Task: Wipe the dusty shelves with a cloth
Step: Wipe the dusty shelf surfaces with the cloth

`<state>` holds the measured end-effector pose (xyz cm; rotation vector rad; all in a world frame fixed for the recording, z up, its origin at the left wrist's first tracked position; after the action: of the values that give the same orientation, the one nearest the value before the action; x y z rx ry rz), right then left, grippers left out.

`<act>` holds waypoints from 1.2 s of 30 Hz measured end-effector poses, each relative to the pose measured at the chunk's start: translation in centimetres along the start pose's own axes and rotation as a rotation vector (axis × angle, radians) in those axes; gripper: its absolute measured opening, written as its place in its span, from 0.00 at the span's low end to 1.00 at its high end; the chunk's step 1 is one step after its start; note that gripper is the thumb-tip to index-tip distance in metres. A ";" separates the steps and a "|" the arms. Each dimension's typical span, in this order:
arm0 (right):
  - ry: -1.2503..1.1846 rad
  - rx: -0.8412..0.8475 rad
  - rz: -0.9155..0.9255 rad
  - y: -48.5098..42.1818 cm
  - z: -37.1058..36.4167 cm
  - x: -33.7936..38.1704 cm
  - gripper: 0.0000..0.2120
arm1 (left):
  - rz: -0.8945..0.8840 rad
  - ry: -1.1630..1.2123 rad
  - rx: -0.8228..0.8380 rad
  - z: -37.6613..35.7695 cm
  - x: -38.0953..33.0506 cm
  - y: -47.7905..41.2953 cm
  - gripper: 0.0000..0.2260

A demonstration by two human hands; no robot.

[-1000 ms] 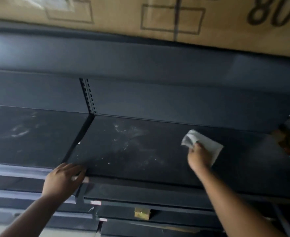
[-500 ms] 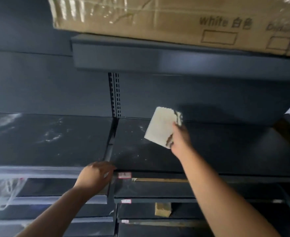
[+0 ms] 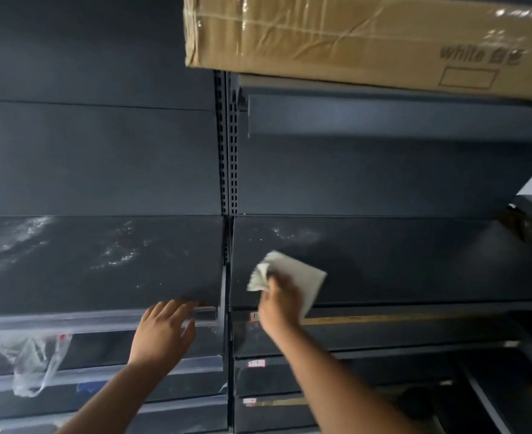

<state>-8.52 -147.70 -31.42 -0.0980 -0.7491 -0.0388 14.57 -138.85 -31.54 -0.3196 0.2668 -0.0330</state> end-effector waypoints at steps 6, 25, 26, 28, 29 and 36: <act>-1.018 0.317 -0.432 -1.8 -4.6 5.5 0.07 | -0.019 -0.014 -0.030 -0.6 0.4 0.3 0.20; 0.277 0.121 0.188 -12.2 -3.2 0.7 0.16 | 0.087 -0.086 0.178 -2.5 0.4 0.2 0.23; 0.118 0.205 0.196 -11.0 -4.7 3.1 0.15 | 0.092 -0.084 0.173 -2.4 0.3 0.3 0.23; -0.344 0.357 -0.016 -11.0 -6.7 5.0 0.15 | 0.094 -0.077 0.160 -2.1 0.1 0.3 0.23; -0.549 0.368 -0.163 -11.7 -6.8 5.1 0.15 | 0.095 -0.077 0.154 -2.0 0.0 0.2 0.22; -1.083 -0.200 -0.327 -19.5 7.5 -4.9 0.16 | 0.175 -0.089 0.106 -1.9 1.0 -1.1 0.20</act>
<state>-18.56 -166.32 -27.87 -0.1894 -1.8391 -0.3955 15.05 -140.52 -33.19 -0.1914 0.2030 0.1387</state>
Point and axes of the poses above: each hand's wrist, its own y-axis away from the middle knuckle, its own z-axis out of the back of the hand, x = y × z, the point moved 10 cm from there along -y, towards the middle knuckle, and after that the axes turned 1 degree about x, right-handed, at the moved point
